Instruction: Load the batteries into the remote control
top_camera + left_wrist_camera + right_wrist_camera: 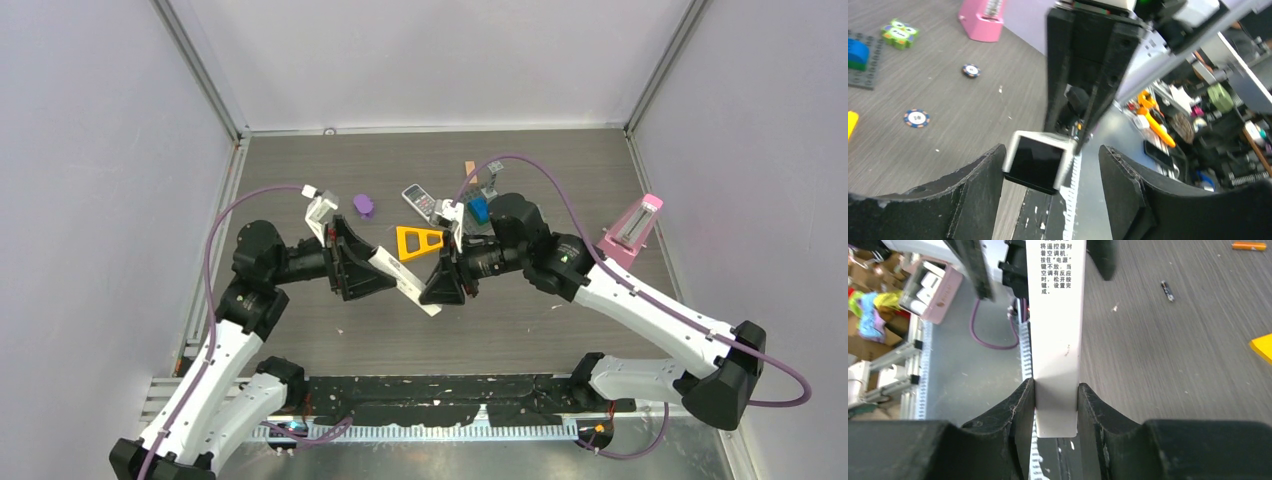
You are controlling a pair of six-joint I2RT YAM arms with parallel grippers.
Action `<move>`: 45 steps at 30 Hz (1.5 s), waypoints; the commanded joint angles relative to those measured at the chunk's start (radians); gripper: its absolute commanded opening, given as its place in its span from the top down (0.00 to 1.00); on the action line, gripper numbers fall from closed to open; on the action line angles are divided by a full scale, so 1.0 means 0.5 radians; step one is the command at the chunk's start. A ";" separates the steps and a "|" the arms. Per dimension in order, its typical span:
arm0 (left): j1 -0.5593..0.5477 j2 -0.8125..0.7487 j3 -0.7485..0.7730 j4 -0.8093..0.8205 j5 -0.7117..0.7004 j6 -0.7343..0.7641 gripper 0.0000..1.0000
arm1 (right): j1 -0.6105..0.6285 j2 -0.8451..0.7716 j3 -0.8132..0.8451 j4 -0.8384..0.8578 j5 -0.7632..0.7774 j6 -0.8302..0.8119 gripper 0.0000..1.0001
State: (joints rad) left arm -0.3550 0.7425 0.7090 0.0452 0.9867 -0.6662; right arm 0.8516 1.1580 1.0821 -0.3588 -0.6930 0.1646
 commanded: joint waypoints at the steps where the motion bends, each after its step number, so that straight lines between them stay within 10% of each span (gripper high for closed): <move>1: 0.007 -0.017 0.109 -0.059 0.408 0.229 0.32 | 0.013 -0.037 0.157 -0.276 0.056 -0.335 0.93; 12: 0.007 0.003 0.174 0.017 0.672 0.310 0.52 | 0.026 -0.042 0.217 -0.442 -0.063 -0.498 0.93; 23: 0.006 0.012 0.161 0.096 0.735 0.284 0.34 | 0.039 0.020 0.251 -0.474 -0.172 -0.482 0.94; 45: -0.075 0.121 0.109 0.099 0.734 0.280 0.49 | 0.042 0.026 0.241 -0.405 -0.127 -0.452 0.94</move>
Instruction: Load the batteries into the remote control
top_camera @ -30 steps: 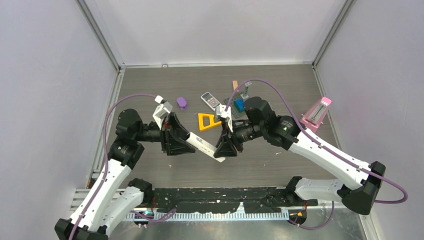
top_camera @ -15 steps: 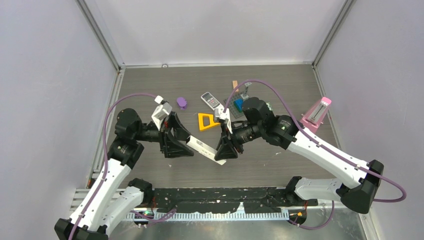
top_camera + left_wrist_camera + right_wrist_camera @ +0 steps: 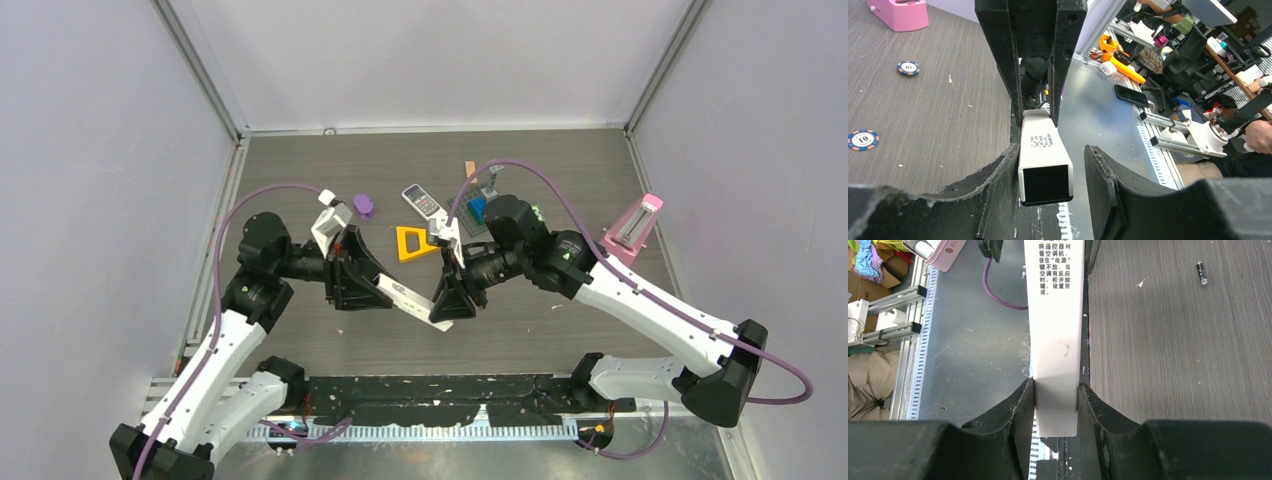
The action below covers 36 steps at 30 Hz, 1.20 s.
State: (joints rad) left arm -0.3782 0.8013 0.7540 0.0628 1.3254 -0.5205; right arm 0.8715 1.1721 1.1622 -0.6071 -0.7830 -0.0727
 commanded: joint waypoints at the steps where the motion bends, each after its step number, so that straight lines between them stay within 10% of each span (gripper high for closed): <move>1: -0.029 0.008 0.017 0.058 0.051 -0.012 0.49 | 0.000 -0.006 0.079 0.098 0.061 0.024 0.94; 36: -0.032 0.037 0.021 -0.083 -0.155 0.049 0.40 | 0.001 -0.079 -0.051 0.259 0.086 0.137 0.95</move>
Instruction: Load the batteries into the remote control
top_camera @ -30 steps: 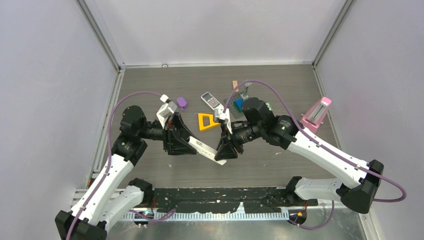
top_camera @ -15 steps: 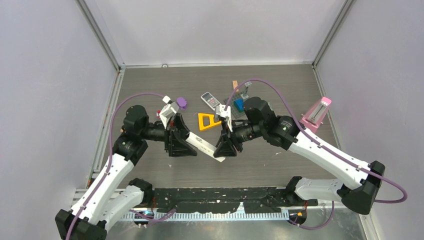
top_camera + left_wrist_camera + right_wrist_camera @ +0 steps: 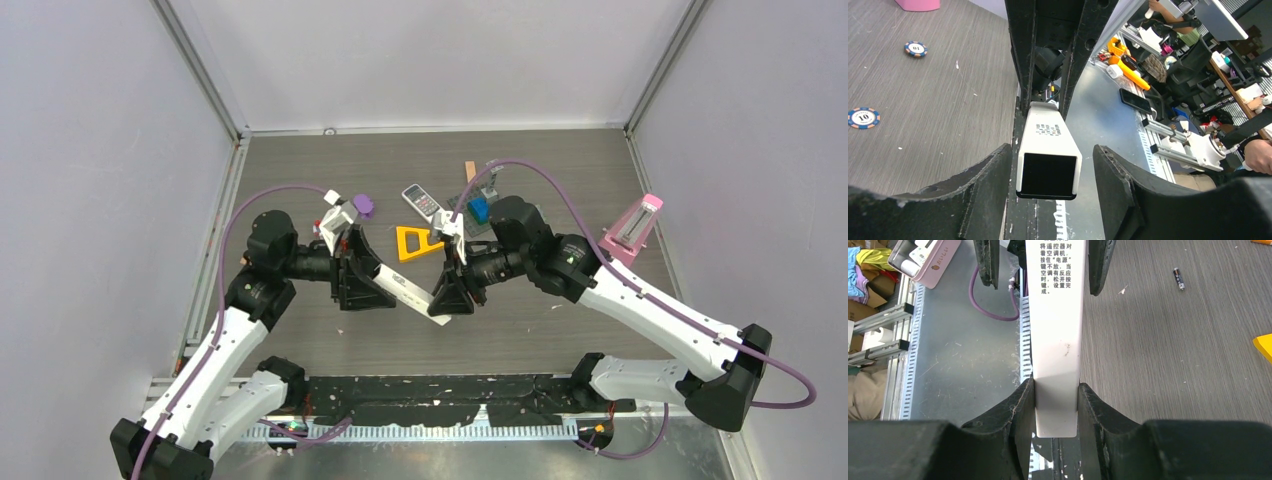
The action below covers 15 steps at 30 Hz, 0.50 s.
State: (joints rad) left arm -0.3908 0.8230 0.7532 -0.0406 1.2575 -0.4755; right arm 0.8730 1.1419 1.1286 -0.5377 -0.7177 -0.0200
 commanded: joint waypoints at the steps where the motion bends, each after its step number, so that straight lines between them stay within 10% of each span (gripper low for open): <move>1: -0.007 -0.004 0.020 0.124 -0.018 -0.042 0.40 | -0.004 -0.018 0.018 0.126 -0.049 0.033 0.95; 15: -0.007 0.001 -0.002 0.186 -0.007 -0.054 0.45 | -0.005 0.006 0.027 0.120 -0.063 0.040 0.94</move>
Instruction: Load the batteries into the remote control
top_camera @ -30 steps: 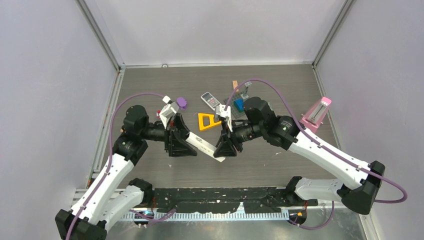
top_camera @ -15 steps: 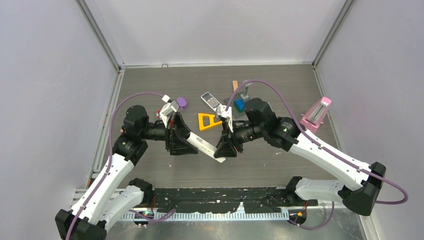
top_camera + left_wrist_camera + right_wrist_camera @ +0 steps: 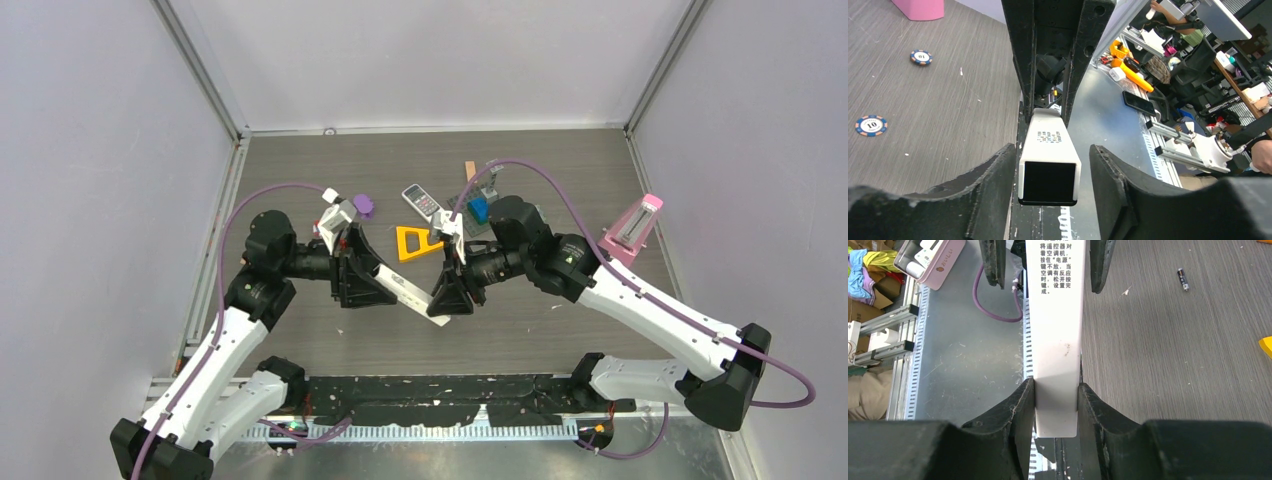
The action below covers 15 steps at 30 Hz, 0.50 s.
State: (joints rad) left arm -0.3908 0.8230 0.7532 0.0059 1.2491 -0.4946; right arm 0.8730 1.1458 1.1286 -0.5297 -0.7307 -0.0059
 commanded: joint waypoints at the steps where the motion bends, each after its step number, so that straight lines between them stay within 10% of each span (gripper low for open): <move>1: -0.007 0.003 -0.004 0.094 0.017 -0.017 0.47 | -0.004 0.001 0.032 0.103 -0.035 0.010 0.95; 15: -0.007 0.002 -0.031 0.131 0.036 -0.014 1.00 | -0.004 0.016 0.043 0.081 0.002 0.045 0.94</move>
State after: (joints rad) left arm -0.3904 0.8268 0.7425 0.0208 1.2469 -0.4896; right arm 0.8730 1.1530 1.1286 -0.5316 -0.7403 0.0078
